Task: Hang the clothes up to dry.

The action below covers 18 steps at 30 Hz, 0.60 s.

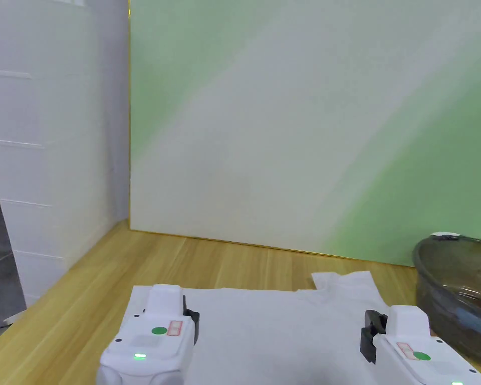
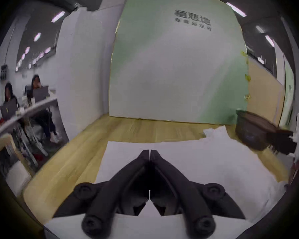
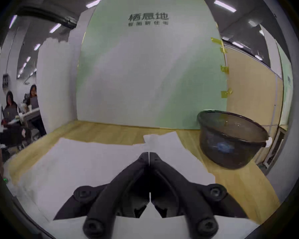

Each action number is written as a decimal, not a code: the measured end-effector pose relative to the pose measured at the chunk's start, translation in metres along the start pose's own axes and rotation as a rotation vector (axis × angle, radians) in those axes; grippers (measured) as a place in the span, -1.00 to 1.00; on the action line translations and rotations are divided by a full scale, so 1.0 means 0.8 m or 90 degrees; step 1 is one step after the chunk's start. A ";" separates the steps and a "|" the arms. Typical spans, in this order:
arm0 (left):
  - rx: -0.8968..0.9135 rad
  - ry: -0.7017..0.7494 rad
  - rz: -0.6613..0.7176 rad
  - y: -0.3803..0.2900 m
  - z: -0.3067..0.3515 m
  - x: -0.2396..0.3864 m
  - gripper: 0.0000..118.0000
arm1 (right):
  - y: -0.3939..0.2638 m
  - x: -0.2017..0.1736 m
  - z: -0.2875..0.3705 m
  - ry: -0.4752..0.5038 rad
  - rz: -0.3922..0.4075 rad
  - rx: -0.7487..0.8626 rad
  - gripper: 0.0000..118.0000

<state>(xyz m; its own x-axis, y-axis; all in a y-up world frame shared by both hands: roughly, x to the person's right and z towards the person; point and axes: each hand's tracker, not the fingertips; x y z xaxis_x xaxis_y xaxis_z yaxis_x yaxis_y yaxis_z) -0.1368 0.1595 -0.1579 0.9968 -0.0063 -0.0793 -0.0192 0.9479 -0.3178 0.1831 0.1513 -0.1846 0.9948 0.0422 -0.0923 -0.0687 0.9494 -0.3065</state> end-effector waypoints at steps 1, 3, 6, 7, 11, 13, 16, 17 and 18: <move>0.003 -0.011 -0.007 0.000 0.001 0.001 -0.97 | -0.001 -0.003 -0.001 0.025 -0.005 -0.006 -1.00; -0.018 -0.030 0.033 0.006 -0.002 -0.004 -0.97 | -0.002 -0.007 -0.002 0.027 -0.008 -0.010 -1.00; -0.026 -0.010 0.041 0.015 -0.018 -0.010 -0.97 | 0.006 -0.015 -0.002 0.034 0.008 -0.006 -1.00; -0.028 0.001 0.040 0.017 -0.025 -0.012 -0.97 | 0.008 -0.014 -0.003 0.041 0.007 -0.005 -1.00; -0.055 0.031 0.045 0.028 -0.062 -0.028 -0.97 | 0.013 -0.018 0.001 0.059 -0.005 -0.001 -1.00; -0.089 0.068 0.037 0.031 -0.092 -0.039 -0.97 | 0.012 -0.019 0.004 0.069 -0.010 -0.005 -1.00; -0.144 0.091 0.069 0.040 -0.140 -0.061 -0.93 | 0.003 -0.016 0.004 0.073 -0.004 -0.015 -1.00; -0.161 0.102 0.084 0.045 -0.155 -0.068 -0.83 | 0.000 -0.014 0.004 0.072 -0.002 -0.019 -1.00; -0.172 0.117 0.094 0.047 -0.169 -0.074 -0.68 | -0.003 -0.012 0.004 0.071 -0.004 -0.026 -1.00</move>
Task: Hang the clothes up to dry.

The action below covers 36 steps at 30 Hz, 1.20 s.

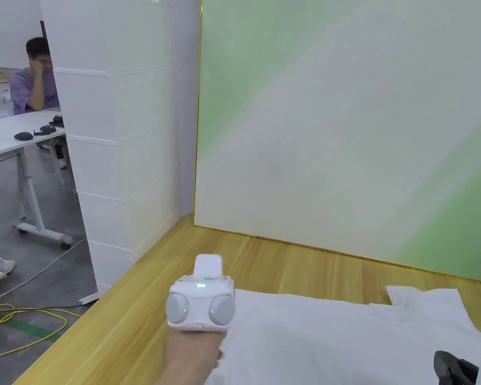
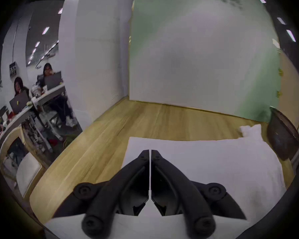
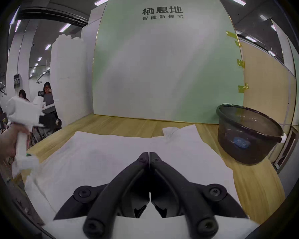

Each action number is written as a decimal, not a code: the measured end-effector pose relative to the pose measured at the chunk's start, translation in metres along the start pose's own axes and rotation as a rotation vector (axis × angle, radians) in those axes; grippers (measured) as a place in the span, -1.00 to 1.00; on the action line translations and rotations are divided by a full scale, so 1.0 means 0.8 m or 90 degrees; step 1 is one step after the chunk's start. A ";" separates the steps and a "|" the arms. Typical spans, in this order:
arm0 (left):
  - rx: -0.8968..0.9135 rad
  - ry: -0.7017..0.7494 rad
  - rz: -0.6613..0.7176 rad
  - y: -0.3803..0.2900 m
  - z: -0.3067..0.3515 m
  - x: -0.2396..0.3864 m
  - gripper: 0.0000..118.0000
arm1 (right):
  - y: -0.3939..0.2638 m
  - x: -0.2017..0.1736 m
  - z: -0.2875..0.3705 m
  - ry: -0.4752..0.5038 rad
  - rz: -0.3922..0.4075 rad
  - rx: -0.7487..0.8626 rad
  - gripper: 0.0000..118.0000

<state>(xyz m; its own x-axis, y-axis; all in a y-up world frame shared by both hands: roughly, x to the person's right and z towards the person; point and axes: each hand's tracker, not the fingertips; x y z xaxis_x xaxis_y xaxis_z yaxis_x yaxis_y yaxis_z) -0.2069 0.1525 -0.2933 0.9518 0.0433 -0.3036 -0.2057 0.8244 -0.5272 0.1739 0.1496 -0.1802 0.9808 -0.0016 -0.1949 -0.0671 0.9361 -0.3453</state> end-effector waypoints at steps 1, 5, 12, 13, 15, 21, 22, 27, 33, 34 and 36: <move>-0.015 0.008 0.005 0.006 -0.011 -0.002 -0.59 | -0.003 0.002 -0.001 0.000 -0.003 -0.004 -1.00; -0.067 0.034 0.006 0.023 -0.063 -0.008 0.89 | -0.010 0.012 -0.006 -0.003 -0.015 -0.021 -1.00; -0.126 0.050 0.013 0.024 -0.132 0.000 0.88 | -0.003 0.017 -0.023 -0.002 -0.025 -0.025 -1.00; -0.138 0.053 0.004 0.023 -0.141 0.003 0.88 | -0.002 0.016 -0.025 -0.001 -0.023 -0.026 -1.00; -0.165 0.066 -0.022 0.020 -0.158 0.010 0.88 | 0.000 0.016 -0.028 0.002 -0.021 -0.026 -1.00; -0.177 0.044 -0.064 0.017 -0.178 0.019 0.74 | -0.001 0.018 -0.030 0.007 -0.011 -0.029 -1.00; -0.178 0.050 -0.069 0.016 -0.185 0.018 0.59 | -0.001 0.018 -0.030 0.006 -0.009 -0.029 -1.00; -0.183 0.024 -0.005 0.015 -0.193 0.001 0.33 | 0.002 0.022 -0.037 0.006 -0.009 -0.031 -1.00; -0.163 -0.028 -0.048 0.015 -0.180 0.008 -0.40 | 0.012 0.023 -0.062 0.009 -0.013 -0.035 -1.00; -0.168 -0.038 -0.046 0.014 -0.184 0.008 -0.76 | 0.016 0.025 -0.069 0.006 -0.009 -0.038 -1.00; -0.166 -0.020 -0.079 0.011 -0.183 0.017 -0.88 | 0.032 0.032 -0.090 -0.013 0.005 -0.045 -1.00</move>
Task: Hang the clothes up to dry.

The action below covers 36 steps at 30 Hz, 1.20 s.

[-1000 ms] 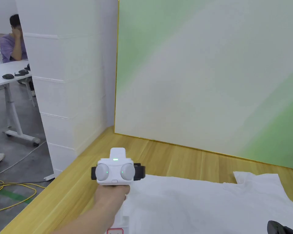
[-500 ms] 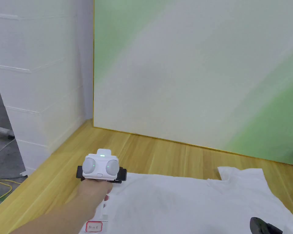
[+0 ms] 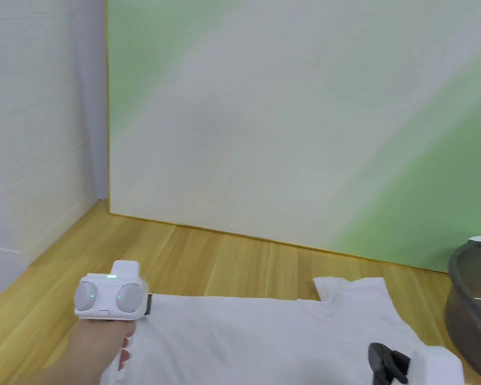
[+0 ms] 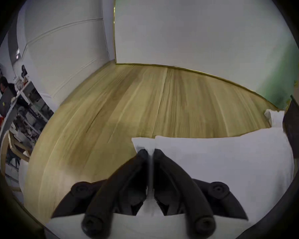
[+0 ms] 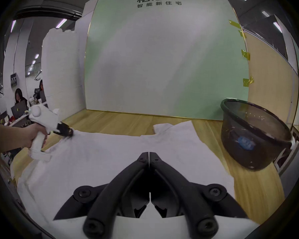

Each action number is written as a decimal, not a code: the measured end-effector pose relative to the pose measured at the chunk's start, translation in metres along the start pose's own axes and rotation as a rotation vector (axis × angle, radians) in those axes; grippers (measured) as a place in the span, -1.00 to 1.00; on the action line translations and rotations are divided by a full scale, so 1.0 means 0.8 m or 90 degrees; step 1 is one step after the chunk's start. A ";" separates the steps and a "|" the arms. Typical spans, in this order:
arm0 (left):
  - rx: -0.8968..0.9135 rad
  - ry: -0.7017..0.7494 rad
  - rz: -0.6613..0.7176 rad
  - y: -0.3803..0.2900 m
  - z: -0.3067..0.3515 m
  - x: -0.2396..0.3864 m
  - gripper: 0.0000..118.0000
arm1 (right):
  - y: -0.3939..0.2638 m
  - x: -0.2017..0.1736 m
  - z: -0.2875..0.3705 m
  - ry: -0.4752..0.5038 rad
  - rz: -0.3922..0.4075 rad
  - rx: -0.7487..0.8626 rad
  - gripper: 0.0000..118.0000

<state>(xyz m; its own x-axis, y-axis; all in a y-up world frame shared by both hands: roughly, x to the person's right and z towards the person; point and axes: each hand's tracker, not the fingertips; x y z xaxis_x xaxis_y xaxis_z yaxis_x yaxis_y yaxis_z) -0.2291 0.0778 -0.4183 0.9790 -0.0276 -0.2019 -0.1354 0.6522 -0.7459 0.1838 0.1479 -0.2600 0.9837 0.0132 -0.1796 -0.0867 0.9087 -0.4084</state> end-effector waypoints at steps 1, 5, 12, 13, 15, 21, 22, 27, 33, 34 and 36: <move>0.010 0.009 -0.024 -0.002 0.000 0.004 -0.88 | 0.009 0.004 -0.009 -0.003 0.002 -0.002 -1.00; 0.018 0.017 -0.025 -0.006 -0.001 0.008 -0.88 | 0.056 0.025 -0.068 -0.030 0.034 -0.022 -1.00; 0.012 0.000 -0.025 -0.003 0.000 -0.001 -0.88 | 0.116 0.097 -0.207 -0.080 -0.044 -0.200 0.98; 0.009 -0.004 -0.024 -0.002 0.000 -0.002 -0.88 | 0.121 0.110 -0.224 -0.083 -0.058 -0.211 0.98; 0.010 -0.008 -0.025 -0.003 -0.002 -0.003 -0.88 | 0.133 0.131 -0.268 -0.096 -0.083 -0.257 0.98; 0.011 -0.017 -0.028 -0.005 -0.002 -0.008 -0.88 | 0.116 0.179 -0.341 -0.094 -0.152 -0.326 0.94; 0.011 -0.022 -0.024 -0.005 0.000 -0.009 -0.88 | 0.112 0.184 -0.350 -0.097 -0.166 -0.332 0.87; 0.008 -0.036 -0.022 -0.003 0.001 -0.012 -0.88 | 0.100 0.193 -0.378 -0.084 -0.123 -0.363 0.52; 0.014 -0.043 -0.029 -0.006 0.001 -0.014 -0.88 | 0.085 0.193 -0.384 -0.049 -0.091 -0.376 -0.15; 0.017 -0.041 -0.037 -0.008 0.001 -0.012 -0.88 | 0.086 0.193 -0.383 -0.043 -0.089 -0.371 -0.59; 0.024 -0.034 -0.053 -0.010 0.001 -0.008 -0.88 | 0.079 0.192 -0.372 -0.041 -0.107 -0.365 -0.92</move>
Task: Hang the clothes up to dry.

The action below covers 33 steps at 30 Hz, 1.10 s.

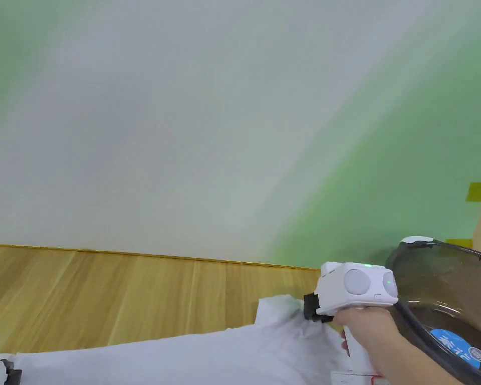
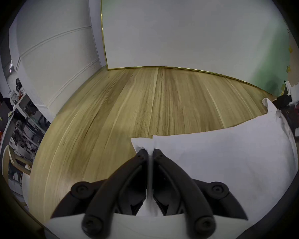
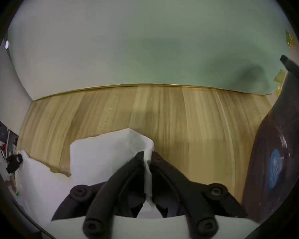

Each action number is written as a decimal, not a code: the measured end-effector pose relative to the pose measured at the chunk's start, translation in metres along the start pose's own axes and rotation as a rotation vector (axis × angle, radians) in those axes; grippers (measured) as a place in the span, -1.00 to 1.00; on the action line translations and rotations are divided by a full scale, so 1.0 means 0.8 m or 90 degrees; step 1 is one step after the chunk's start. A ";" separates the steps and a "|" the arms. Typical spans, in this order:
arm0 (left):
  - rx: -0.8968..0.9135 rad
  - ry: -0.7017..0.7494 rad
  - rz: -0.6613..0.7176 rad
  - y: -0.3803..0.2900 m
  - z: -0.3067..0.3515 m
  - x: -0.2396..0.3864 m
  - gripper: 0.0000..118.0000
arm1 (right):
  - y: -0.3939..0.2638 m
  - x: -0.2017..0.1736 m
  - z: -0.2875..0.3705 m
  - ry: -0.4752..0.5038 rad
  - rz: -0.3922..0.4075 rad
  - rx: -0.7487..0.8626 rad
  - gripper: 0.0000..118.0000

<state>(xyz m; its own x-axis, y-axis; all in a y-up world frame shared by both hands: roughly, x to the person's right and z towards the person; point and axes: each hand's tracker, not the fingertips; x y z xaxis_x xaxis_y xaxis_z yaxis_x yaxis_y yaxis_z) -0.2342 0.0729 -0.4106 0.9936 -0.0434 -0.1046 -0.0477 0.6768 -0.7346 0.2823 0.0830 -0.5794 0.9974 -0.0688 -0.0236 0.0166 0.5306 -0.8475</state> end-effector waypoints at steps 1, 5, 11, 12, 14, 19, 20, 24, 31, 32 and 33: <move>0.002 0.002 -0.004 0.000 -0.001 0.002 -0.88 | -0.004 -0.003 0.001 0.003 -0.001 0.008 -0.92; 0.015 -0.053 0.019 0.004 -0.009 -0.003 -0.88 | -0.013 -0.014 0.020 -0.017 0.015 0.065 -0.92; 0.080 -0.068 0.033 0.035 0.023 -0.006 -0.89 | 0.002 -0.024 0.123 -0.015 0.054 0.197 -0.92; 0.114 -0.079 0.018 0.046 0.043 -0.004 -0.89 | 0.007 -0.023 0.150 -0.003 0.055 0.214 -0.92; 0.170 -0.102 0.013 0.068 0.082 -0.003 -0.89 | 0.013 -0.020 0.205 0.020 0.057 0.261 -0.92; 0.317 -0.103 -0.015 0.126 0.202 -0.011 -0.89 | 0.019 -0.017 0.368 -0.017 0.098 0.390 -0.92; 0.347 -0.112 -0.013 0.137 0.228 -0.016 -0.89 | 0.019 -0.015 0.406 -0.020 0.100 0.428 -0.92; 0.467 -0.112 -0.010 0.181 0.335 -0.033 -0.89 | 0.021 -0.016 0.555 -0.042 0.097 0.556 -0.92; 0.578 -0.115 -0.004 0.256 0.482 -0.046 -0.89 | 0.050 -0.025 0.749 -0.061 0.082 0.661 -0.92; 0.591 -0.106 -0.014 0.266 0.496 -0.045 -0.89 | 0.057 -0.027 0.767 -0.070 0.080 0.667 -0.92; 0.595 -0.105 -0.009 0.276 0.510 -0.044 -0.89 | 0.063 -0.029 0.786 -0.070 0.082 0.670 -0.92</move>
<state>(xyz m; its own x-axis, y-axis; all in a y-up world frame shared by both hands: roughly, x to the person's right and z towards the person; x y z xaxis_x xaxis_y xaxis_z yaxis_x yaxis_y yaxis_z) -0.2375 0.5237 -0.2961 0.9988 -0.0004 0.0485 -0.0047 0.9943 0.1066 0.3044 0.6427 -0.2882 0.9959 0.0893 0.0124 -0.0897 0.9950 0.0441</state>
